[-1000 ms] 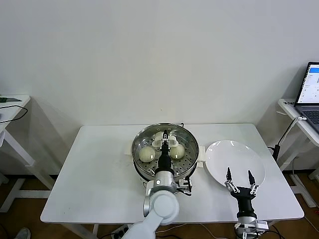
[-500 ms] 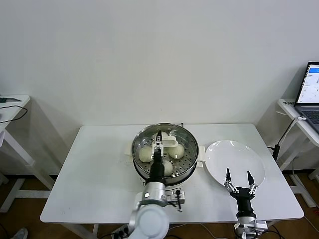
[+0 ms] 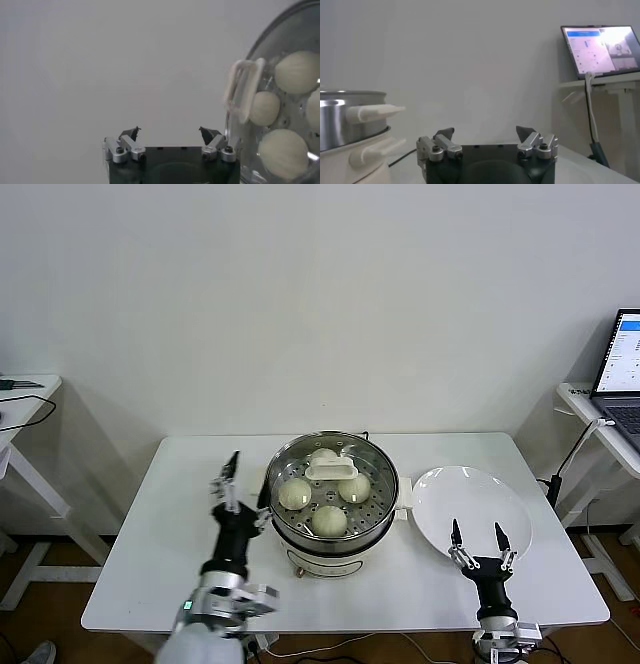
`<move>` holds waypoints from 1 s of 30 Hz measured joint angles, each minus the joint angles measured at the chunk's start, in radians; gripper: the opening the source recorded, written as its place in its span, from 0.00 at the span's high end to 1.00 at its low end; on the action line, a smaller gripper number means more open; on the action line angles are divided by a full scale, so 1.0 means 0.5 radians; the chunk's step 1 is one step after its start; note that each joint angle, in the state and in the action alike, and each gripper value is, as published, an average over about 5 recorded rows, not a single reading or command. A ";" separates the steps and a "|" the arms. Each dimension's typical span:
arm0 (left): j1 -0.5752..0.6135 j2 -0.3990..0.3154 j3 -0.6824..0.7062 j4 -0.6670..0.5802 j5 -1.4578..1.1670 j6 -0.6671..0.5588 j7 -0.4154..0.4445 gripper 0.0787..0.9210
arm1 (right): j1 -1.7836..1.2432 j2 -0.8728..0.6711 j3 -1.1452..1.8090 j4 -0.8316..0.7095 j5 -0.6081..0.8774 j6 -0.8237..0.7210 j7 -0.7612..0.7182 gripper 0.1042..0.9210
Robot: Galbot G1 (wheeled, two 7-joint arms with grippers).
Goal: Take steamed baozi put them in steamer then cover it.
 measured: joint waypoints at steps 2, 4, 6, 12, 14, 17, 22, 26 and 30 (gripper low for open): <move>0.059 -0.018 -0.153 0.010 -0.234 -0.110 -0.015 0.12 | -0.015 -0.004 0.003 0.051 -0.006 -0.033 -0.002 0.12; 0.113 -0.038 -0.291 0.035 -0.452 -0.207 -0.018 0.12 | -0.031 -0.009 0.008 0.104 -0.012 -0.067 -0.003 0.12; 0.163 -0.057 -0.405 0.066 -0.657 -0.293 -0.014 0.12 | -0.046 -0.013 0.012 0.156 -0.016 -0.101 -0.004 0.12; 0.280 -0.101 -0.614 0.132 -1.083 -0.487 0.003 0.12 | -0.069 -0.025 0.010 0.292 -0.027 -0.178 -0.001 0.12; 0.307 -0.112 -0.657 0.147 -1.159 -0.534 0.008 0.12 | -0.076 -0.027 0.009 0.327 -0.031 -0.199 0.000 0.12; 0.343 -0.123 -0.704 0.164 -1.246 -0.594 0.015 0.12 | -0.082 -0.028 0.010 0.367 -0.034 -0.225 0.000 0.12; 0.382 -0.137 -0.750 0.185 -1.348 -0.667 0.022 0.12 | -0.099 -0.022 0.009 0.421 -0.046 -0.253 0.001 0.12; 0.400 -0.141 -0.764 0.193 -1.396 -0.705 0.024 0.12 | -0.116 -0.019 0.006 0.460 -0.059 -0.272 0.003 0.12; 0.411 -0.146 -0.766 0.195 -1.425 -0.733 0.025 0.12 | -0.135 -0.015 0.006 0.494 -0.081 -0.295 0.005 0.12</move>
